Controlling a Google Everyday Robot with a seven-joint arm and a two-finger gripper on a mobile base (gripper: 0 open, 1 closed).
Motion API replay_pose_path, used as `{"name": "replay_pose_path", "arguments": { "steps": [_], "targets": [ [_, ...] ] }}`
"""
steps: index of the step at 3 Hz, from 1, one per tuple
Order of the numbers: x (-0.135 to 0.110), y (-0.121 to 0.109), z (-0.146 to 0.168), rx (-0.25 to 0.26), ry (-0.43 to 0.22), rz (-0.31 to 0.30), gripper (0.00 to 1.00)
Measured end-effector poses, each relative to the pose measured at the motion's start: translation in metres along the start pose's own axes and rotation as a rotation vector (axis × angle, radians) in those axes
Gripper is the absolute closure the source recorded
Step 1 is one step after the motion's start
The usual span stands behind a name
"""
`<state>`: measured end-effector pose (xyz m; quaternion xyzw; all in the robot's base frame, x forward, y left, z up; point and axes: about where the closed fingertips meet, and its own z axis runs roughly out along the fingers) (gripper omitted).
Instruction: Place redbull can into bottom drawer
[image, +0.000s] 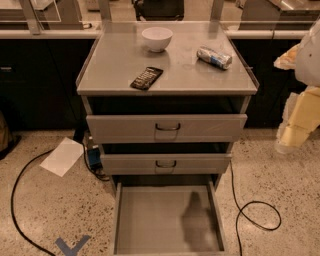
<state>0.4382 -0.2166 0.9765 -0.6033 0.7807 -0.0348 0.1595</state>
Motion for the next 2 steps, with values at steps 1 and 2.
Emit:
{"name": "replay_pose_path", "arguments": {
  "steps": [1,2],
  "targets": [
    [0.0,0.0,0.0,0.0,0.0,0.0,0.0],
    [0.0,-0.02,0.01,0.022,-0.01,-0.017,0.0]
  ]
}}
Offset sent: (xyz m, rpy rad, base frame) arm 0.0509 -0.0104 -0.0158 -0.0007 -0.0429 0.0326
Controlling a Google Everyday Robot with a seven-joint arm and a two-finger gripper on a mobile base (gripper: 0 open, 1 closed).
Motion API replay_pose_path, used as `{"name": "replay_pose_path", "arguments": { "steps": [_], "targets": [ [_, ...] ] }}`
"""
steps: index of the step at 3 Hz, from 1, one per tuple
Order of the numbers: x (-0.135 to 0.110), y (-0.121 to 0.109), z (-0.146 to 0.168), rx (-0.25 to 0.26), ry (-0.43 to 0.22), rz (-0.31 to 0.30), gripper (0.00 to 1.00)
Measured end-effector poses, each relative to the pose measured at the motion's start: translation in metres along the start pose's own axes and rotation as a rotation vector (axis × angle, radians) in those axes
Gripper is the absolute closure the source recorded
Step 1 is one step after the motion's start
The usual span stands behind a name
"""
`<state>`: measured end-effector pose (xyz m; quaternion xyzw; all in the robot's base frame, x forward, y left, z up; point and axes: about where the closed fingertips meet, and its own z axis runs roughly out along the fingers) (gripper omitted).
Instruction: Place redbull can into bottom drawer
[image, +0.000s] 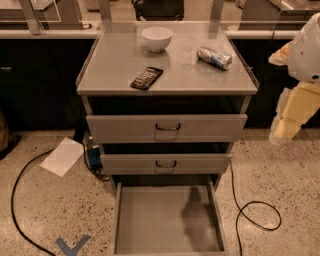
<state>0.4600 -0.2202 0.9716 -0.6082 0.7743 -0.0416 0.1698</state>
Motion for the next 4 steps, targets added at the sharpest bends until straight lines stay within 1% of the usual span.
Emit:
{"name": "replay_pose_path", "arguments": {
  "steps": [1,2,3,4],
  "targets": [
    [-0.001,-0.04,0.021,0.024,0.019,-0.046,0.0],
    [0.001,-0.09,0.04,0.063,0.051,-0.039,0.0],
    [0.003,-0.142,0.061,0.102,0.082,0.005,0.0],
    [0.002,-0.201,0.085,0.176,0.105,0.07,0.0]
  ]
}}
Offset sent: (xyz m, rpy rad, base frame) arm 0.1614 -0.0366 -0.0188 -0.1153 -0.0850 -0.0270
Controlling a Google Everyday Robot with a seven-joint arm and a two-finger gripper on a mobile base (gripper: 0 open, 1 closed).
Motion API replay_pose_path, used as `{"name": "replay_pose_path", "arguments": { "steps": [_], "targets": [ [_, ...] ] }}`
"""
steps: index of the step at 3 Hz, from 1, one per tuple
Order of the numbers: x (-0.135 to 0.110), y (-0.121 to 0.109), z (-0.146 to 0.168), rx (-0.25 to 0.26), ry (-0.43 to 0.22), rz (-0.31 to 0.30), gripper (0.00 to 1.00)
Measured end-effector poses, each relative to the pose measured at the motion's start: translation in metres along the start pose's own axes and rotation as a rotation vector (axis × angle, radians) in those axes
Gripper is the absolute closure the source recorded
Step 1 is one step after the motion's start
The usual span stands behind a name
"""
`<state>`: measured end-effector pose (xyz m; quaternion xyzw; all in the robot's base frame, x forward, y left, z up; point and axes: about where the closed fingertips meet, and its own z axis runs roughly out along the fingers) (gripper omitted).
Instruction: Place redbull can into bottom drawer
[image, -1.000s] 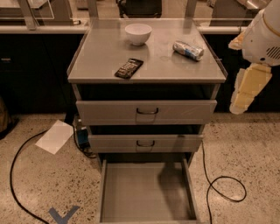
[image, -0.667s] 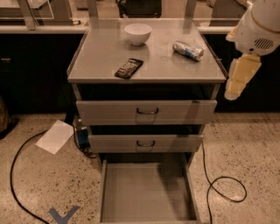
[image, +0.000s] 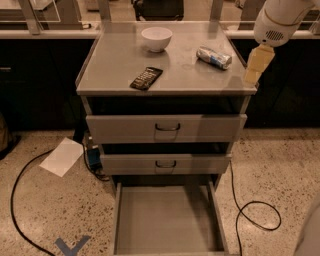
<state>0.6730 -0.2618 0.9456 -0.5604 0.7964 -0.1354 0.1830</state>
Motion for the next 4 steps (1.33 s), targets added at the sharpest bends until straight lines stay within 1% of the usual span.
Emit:
{"name": "replay_pose_path", "arguments": {
  "steps": [1,2,3,4],
  "targets": [
    [0.0,0.0,0.0,0.0,0.0,0.0,0.0],
    [-0.012,-0.014,0.014,0.027,-0.015,-0.024,0.0],
    [-0.034,-0.037,0.034,0.068,-0.054,-0.042,0.0],
    [-0.052,-0.059,0.057,0.082,-0.099,-0.013,0.0]
  ]
}}
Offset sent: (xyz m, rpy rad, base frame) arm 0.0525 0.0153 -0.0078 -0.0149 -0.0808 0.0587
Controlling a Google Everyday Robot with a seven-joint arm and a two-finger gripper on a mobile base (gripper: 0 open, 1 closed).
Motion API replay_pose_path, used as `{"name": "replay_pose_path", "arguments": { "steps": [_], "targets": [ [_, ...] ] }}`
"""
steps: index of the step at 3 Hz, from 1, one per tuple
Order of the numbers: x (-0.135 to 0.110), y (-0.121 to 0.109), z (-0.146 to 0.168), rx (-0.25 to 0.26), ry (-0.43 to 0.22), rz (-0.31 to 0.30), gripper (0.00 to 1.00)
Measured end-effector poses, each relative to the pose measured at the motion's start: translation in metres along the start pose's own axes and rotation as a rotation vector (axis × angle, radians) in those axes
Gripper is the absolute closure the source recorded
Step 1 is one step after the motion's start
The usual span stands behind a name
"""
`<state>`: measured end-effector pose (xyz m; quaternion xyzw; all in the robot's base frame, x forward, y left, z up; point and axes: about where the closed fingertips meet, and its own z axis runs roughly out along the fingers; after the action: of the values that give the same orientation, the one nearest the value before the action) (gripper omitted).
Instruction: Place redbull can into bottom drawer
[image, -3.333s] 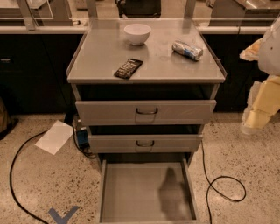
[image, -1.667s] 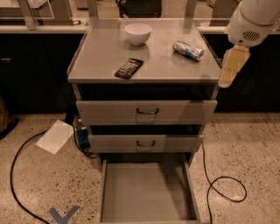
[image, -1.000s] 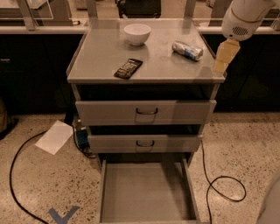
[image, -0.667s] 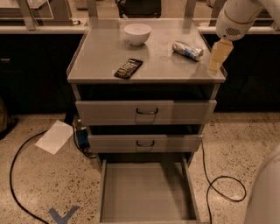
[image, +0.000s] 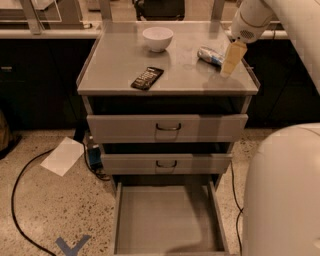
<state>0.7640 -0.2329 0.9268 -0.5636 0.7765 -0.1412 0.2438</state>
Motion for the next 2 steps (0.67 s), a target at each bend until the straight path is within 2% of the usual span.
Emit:
{"name": "replay_pose_path", "arguments": {
  "steps": [1,2],
  "targets": [
    [-0.009,-0.012,0.025,-0.024,-0.035,0.041,0.0],
    [-0.016,-0.012,0.041,-0.067,-0.079,0.088,0.0]
  ]
}}
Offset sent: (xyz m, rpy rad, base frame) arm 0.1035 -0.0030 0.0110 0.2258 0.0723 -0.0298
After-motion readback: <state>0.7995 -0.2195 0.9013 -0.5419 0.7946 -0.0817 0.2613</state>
